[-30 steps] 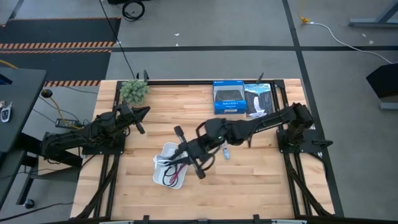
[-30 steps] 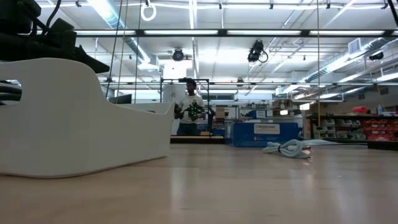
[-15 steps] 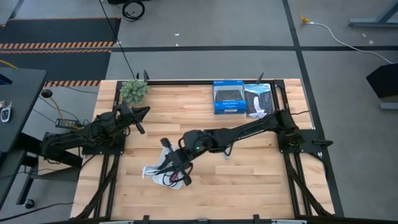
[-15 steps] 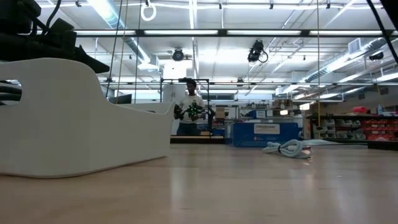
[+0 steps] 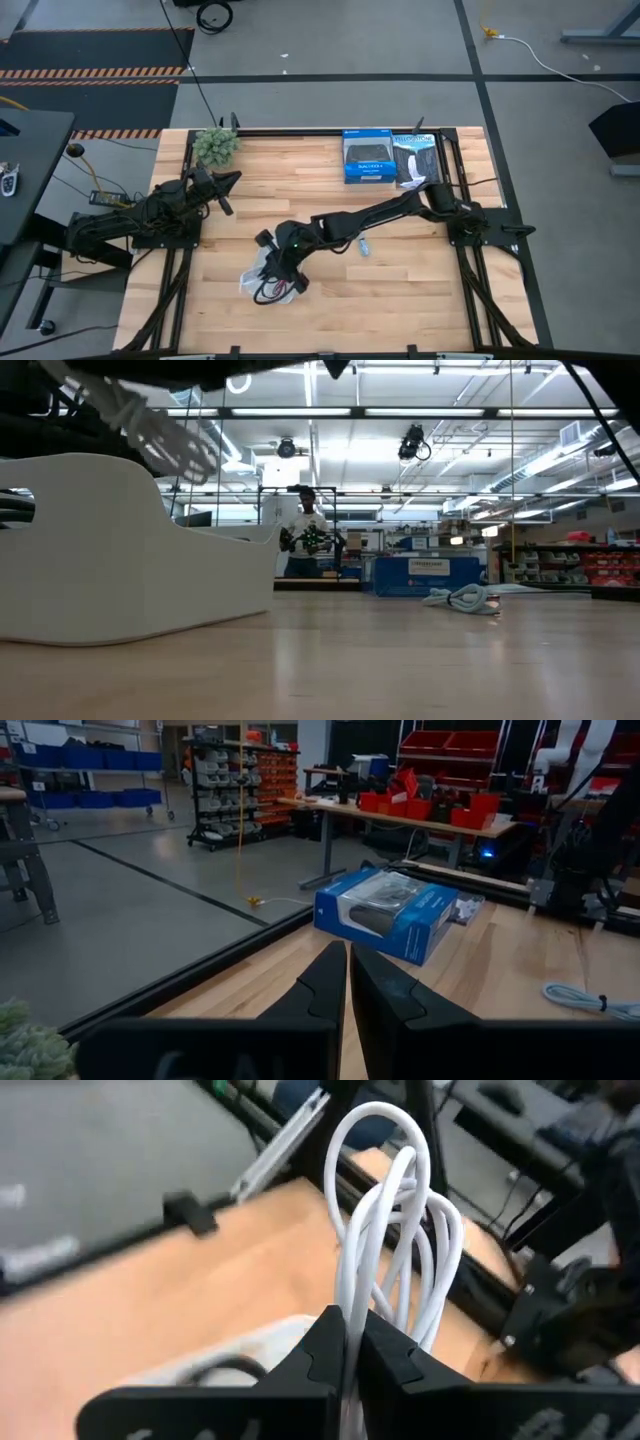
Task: Pick and place USB-C Cables
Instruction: Put the white HDMI cable into the white bin
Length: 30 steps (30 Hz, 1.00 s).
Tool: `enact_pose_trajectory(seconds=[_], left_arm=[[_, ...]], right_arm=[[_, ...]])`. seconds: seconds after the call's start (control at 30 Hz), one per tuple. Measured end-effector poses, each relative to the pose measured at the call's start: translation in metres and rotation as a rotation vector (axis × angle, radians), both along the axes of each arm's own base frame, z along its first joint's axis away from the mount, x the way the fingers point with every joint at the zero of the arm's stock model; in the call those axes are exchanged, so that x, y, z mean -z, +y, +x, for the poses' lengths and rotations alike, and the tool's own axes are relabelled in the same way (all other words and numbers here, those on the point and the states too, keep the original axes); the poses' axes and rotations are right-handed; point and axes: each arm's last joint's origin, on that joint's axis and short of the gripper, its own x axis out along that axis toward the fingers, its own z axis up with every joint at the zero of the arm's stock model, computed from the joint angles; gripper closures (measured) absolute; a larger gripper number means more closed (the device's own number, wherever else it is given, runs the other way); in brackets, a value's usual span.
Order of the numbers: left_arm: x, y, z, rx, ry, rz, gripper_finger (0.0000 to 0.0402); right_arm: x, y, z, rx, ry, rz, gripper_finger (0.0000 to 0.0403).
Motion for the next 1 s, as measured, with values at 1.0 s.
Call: enact_pose_trajectory(seconds=[1.0], left_arm=[[0.0, 0.0, 0.0, 0.0, -0.001, 0.0, 0.0377]], right_arm=[[0.049, -0.012, -0.003, -0.087, 0.143, -0.339, 0.0288]])
